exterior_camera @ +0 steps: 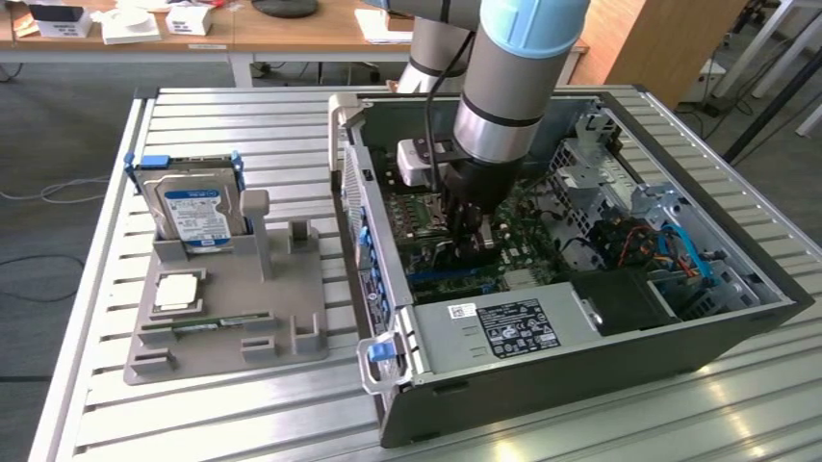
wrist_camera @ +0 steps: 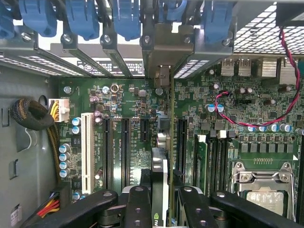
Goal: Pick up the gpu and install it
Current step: 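Insert the gpu into the slot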
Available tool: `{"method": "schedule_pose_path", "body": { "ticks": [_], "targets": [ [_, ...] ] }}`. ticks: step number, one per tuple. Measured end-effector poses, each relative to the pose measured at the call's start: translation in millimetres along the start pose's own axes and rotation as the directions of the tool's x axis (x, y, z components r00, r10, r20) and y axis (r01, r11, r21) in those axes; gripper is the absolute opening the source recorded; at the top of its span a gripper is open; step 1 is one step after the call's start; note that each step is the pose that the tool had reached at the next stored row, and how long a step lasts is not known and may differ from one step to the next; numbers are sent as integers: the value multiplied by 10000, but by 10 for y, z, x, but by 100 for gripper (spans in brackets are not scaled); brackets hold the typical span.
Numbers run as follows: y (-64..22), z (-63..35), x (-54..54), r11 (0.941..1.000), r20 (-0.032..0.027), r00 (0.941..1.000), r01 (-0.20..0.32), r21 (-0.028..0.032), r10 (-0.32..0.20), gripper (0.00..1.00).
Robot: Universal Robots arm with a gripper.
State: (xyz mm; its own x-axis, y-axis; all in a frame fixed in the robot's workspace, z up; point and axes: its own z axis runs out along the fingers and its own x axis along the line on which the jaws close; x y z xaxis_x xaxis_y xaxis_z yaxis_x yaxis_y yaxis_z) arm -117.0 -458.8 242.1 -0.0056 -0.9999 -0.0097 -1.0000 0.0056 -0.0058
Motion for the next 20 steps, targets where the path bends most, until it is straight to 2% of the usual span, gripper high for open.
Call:
{"method": "schedule_pose_path", "body": {
  "ticks": [16, 18, 19, 20],
  "targets": [
    [0, 19, 0, 10000, 0, 10000, 0, 0, 0, 27],
    [1, 21, 0, 10000, 5, 10000, -1, 1, 1, 28],
    [0, 21, 0, 10000, 5, 10000, 0, 3, 0, 34],
    [0, 20, 0, 10000, 3, 10000, 0, 2, 0, 34]
  ]
}}
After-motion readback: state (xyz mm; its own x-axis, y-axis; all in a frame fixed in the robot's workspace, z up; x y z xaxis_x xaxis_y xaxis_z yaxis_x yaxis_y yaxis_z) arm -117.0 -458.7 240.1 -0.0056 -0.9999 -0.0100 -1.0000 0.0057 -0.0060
